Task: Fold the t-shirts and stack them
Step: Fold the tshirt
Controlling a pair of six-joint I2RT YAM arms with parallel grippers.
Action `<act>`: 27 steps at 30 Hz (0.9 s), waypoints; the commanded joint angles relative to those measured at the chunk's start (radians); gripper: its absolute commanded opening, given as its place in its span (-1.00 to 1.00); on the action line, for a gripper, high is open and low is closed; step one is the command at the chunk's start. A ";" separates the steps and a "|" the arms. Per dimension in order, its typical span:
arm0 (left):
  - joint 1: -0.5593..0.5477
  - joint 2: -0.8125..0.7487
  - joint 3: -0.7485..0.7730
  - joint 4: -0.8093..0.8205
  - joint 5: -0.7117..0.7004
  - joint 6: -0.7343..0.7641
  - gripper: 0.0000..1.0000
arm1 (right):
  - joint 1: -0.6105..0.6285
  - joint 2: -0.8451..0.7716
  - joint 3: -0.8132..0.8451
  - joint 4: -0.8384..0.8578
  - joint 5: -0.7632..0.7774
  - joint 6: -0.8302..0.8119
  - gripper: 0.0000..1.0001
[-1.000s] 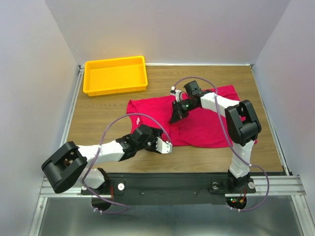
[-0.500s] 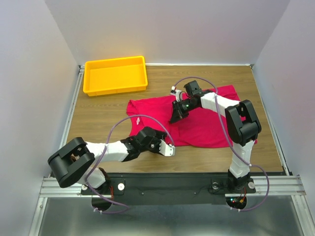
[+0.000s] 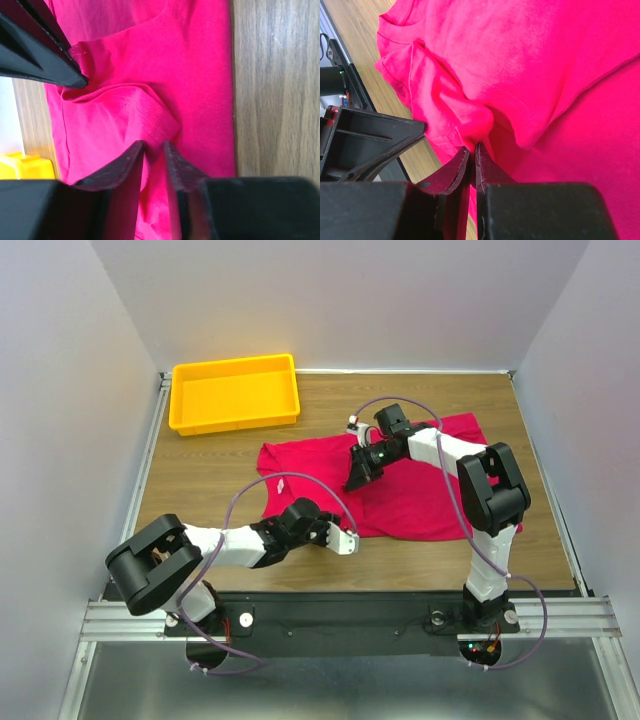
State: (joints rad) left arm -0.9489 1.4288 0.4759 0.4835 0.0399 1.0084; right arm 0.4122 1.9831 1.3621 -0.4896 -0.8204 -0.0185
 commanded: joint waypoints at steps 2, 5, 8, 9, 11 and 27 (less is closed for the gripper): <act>-0.007 -0.025 0.044 0.055 -0.014 -0.011 -0.50 | -0.007 -0.004 0.037 0.005 -0.026 0.005 -0.78; -0.007 -0.044 0.047 0.055 -0.012 -0.022 -0.67 | -0.010 -0.004 0.040 0.005 -0.026 0.005 -0.78; -0.005 -0.065 0.047 0.055 -0.005 -0.047 -0.89 | -0.013 -0.006 0.040 0.003 -0.023 0.005 -0.78; -0.005 -0.076 0.046 0.056 -0.002 -0.051 -0.97 | -0.015 -0.006 0.038 0.003 -0.023 0.005 -0.78; -0.002 -0.085 0.041 0.055 0.003 -0.069 -1.00 | -0.016 -0.004 0.038 0.003 -0.023 0.003 -0.78; 0.098 -0.254 0.053 -0.111 0.210 -0.260 -1.00 | -0.035 -0.081 0.069 -0.047 0.020 -0.098 -0.20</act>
State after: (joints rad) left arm -0.8696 1.2297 0.4862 0.4244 0.1688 0.8143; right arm 0.3927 1.9808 1.3670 -0.5045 -0.8158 -0.0532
